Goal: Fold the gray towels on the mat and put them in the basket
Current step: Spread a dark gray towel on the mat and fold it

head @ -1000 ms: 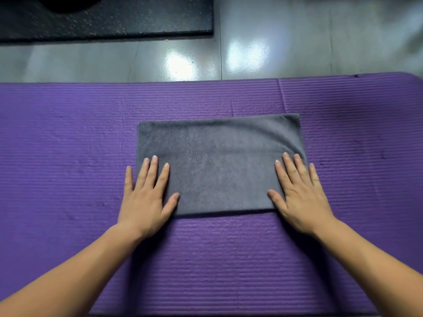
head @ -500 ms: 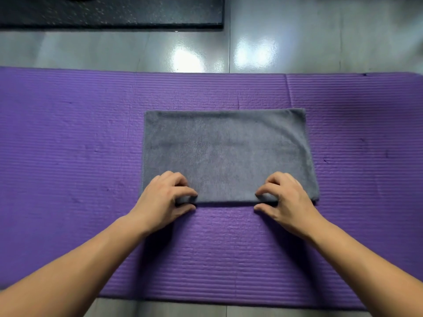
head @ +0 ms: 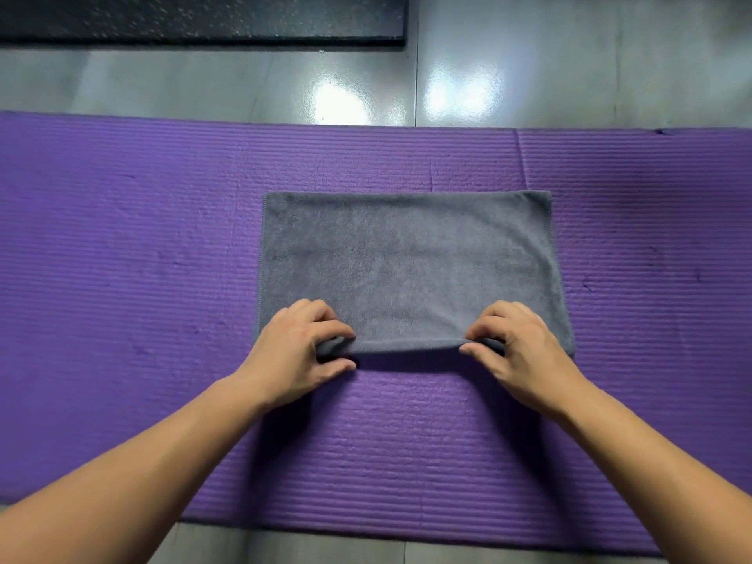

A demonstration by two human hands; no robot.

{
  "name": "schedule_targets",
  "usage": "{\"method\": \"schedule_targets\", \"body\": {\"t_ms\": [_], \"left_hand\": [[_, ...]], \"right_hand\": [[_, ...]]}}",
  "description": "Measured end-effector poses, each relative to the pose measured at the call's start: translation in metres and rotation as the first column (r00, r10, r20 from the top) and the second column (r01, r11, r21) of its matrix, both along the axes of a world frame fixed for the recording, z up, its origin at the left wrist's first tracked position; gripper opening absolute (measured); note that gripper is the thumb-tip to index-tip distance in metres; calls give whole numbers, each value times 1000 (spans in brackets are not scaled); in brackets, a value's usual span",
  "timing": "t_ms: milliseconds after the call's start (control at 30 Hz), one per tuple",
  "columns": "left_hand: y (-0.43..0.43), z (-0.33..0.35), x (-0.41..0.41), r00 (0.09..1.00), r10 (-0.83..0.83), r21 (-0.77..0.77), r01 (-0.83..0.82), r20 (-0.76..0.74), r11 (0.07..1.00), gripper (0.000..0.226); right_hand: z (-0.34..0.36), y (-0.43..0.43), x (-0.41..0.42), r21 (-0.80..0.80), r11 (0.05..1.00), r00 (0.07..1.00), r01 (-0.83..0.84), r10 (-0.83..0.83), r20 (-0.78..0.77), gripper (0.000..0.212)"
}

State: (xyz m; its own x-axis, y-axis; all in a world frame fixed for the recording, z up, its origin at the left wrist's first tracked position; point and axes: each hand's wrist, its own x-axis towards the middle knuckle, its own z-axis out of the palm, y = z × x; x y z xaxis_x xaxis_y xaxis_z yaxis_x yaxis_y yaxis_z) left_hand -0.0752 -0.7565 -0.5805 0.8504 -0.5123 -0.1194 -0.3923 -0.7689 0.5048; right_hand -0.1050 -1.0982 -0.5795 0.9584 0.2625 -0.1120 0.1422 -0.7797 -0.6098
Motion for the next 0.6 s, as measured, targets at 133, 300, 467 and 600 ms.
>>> {"method": "schedule_targets", "body": {"t_ms": [133,300,467,600], "left_hand": [[1,4,8,998,29,-47,-32,-55,998,32],[5,16,26,992,14,-91,-26,-127,996,30],[3,49,76,982,62,-24,-68,-176,997,23],[-11,61,134,996,57,208,-42,-67,977,20]], "right_hand": [[7,-2,5,10,1000,1000,-8,8,12,10],[9,-6,15,-39,999,999,-36,36,-5,8],[29,-11,56,-56,998,999,-17,19,28,12],[46,-7,116,-190,981,995,-39,57,87,21]]}}
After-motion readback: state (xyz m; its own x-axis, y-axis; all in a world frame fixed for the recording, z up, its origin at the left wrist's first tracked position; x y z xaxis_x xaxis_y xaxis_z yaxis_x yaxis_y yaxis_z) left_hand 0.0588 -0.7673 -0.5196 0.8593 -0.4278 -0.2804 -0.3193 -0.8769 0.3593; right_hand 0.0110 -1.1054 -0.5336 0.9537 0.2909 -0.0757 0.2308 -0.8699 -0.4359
